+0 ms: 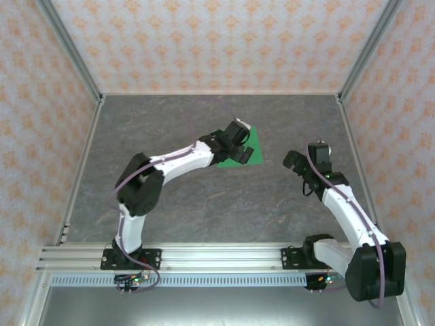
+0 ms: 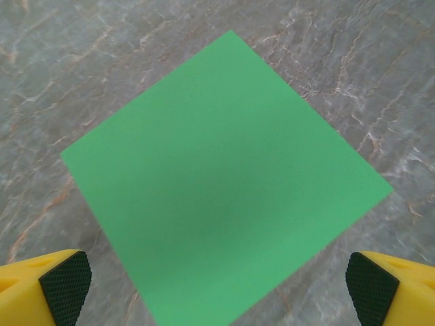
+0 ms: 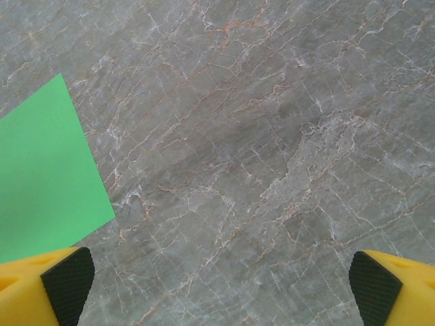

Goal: Fold a paper plane with a square sheet of paper (fold left side to right side)
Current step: Move the square sheet of paper to the center of the table.

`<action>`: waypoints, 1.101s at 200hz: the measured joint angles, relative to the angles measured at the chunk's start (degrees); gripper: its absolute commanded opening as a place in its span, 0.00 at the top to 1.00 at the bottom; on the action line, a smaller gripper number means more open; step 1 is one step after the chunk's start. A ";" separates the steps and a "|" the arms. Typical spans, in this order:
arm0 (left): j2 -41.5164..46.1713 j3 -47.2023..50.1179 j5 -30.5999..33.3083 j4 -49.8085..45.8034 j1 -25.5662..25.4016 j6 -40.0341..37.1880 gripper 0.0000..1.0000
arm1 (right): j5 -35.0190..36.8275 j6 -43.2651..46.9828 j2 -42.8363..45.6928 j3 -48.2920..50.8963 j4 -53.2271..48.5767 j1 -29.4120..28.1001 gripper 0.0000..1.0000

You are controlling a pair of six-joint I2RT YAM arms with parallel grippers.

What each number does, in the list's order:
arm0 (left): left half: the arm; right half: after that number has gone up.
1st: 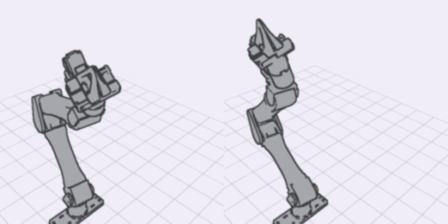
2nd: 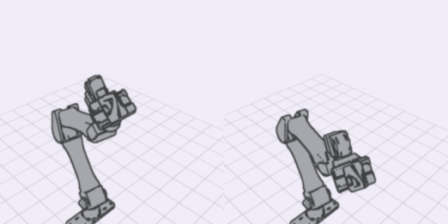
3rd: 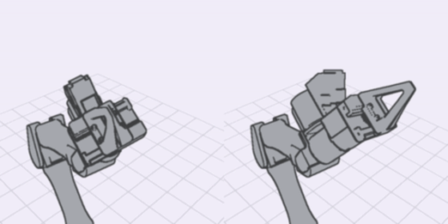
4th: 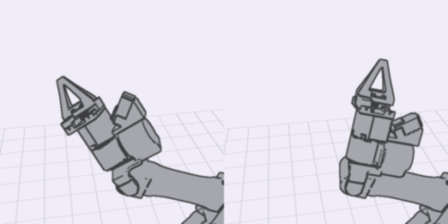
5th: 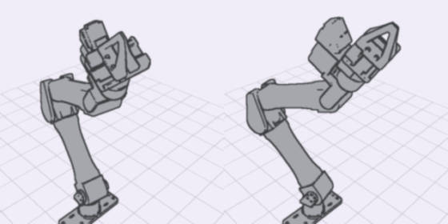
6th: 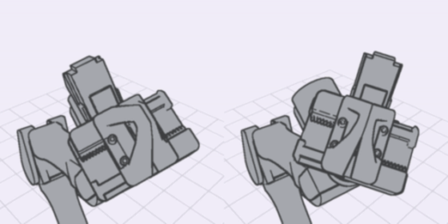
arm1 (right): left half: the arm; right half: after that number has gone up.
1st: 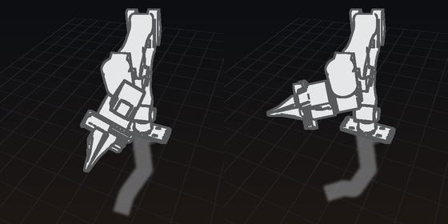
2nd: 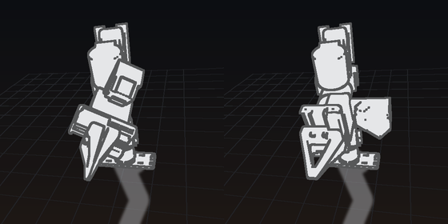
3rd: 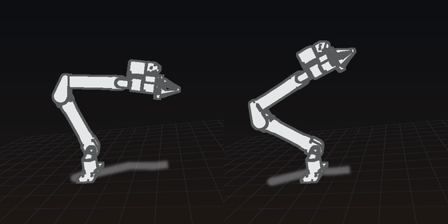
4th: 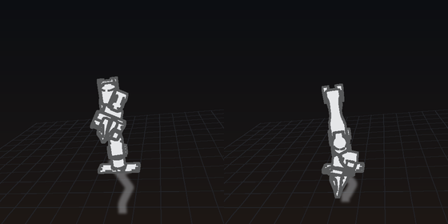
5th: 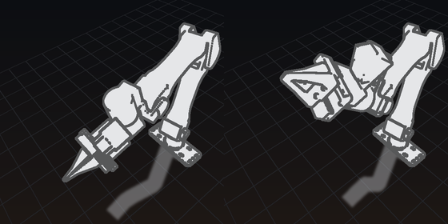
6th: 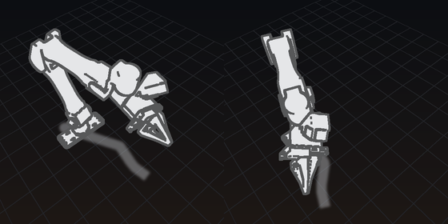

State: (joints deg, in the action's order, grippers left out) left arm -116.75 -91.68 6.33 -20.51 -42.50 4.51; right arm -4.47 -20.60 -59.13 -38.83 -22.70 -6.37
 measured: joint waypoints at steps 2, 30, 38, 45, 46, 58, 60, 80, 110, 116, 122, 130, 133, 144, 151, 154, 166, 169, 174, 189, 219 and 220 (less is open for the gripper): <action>-0.83 -0.92 0.00 -0.48 0.00 0.00 0.00 | 0.00 0.00 0.04 -0.02 -0.09 0.00 0.00; -9.22 -9.64 0.00 -5.05 0.00 0.22 0.00 | -0.02 0.02 0.17 -0.57 -1.16 0.00 0.00; -10.86 -11.13 0.02 -6.03 0.00 0.26 0.00 | -0.02 0.00 0.17 -0.63 -1.40 0.00 0.00; -12.15 -12.24 0.04 -6.84 0.00 0.44 0.01 | -0.02 0.02 0.17 -0.66 -1.60 0.00 0.00; -12.26 -12.35 0.04 -6.93 0.00 0.44 0.01 | -0.02 0.02 0.17 -0.66 -1.62 0.00 0.00; -14.34 -14.29 0.02 -8.39 0.00 0.68 0.01 | -0.04 0.02 0.17 -0.66 -1.90 0.00 0.00; -14.75 -14.67 0.02 -8.61 0.00 0.72 0.01 | -0.04 0.04 0.17 -0.66 -1.92 0.00 0.00; -17.68 -17.42 0.02 -10.16 0.00 1.55 0.00 | -0.04 0.04 0.17 -0.66 -2.01 0.00 0.00; -19.17 -18.27 -0.33 -11.30 0.00 2.64 0.01 | -0.07 0.04 0.37 -0.66 -2.21 0.00 0.00; -19.17 -18.34 -0.76 -11.54 0.07 2.89 0.01 | -0.07 0.04 0.44 -0.66 -2.19 0.00 0.00; -19.17 -18.34 -1.25 -11.67 0.15 3.13 0.01 | -0.11 0.04 0.50 -0.66 -2.19 0.00 0.00; -19.17 -18.34 -1.75 -11.72 0.26 3.61 0.01 | -0.28 0.04 0.61 -0.66 -2.19 0.00 0.00; -19.17 -18.34 -1.92 -11.78 0.28 3.67 0.00 | -0.37 0.04 0.63 -0.66 -2.19 0.00 0.00; -19.17 -18.27 -3.08 -11.96 0.66 4.46 0.01 | -0.74 0.02 0.81 -0.66 -2.16 0.00 0.00; -19.17 -18.08 -3.82 -11.93 0.92 4.83 0.01 | -1.05 0.02 0.90 -0.66 -2.14 0.00 0.00; -19.17 -18.03 -4.17 -11.96 0.96 5.01 0.01 | -1.16 0.02 0.92 -0.66 -2.14 0.00 0.00; -19.17 -17.70 -5.55 -11.74 1.38 5.62 0.01 | -1.55 0.02 1.05 -0.66 -2.14 0.00 0.00; -19.15 -17.53 -5.97 -11.61 1.51 5.95 0.01 | -1.57 0.02 1.07 -0.66 -2.14 0.00 0.00; -19.04 -17.27 -6.51 -11.41 1.68 6.10 0.01 | -1.60 0.02 1.09 -0.66 -2.16 0.00 0.00; -18.38 -15.98 -7.67 -10.47 2.05 6.62 0.01 | -1.81 0.02 1.14 -0.66 -2.16 0.00 0.00; -15.65 -11.65 -8.83 -10.10 2.38 7.04 0.01 | -1.88 0.02 1.14 -0.66 -2.19 0.00 0.00; -15.58 -11.56 -8.87 -10.12 2.40 7.04 0.01 | -1.88 0.02 1.14 -0.66 -2.19 0.00 0.00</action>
State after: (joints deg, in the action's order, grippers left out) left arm -132.33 -103.24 -2.55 -30.63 -40.10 11.55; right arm -6.35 -20.58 -58.00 -39.48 -24.88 -6.37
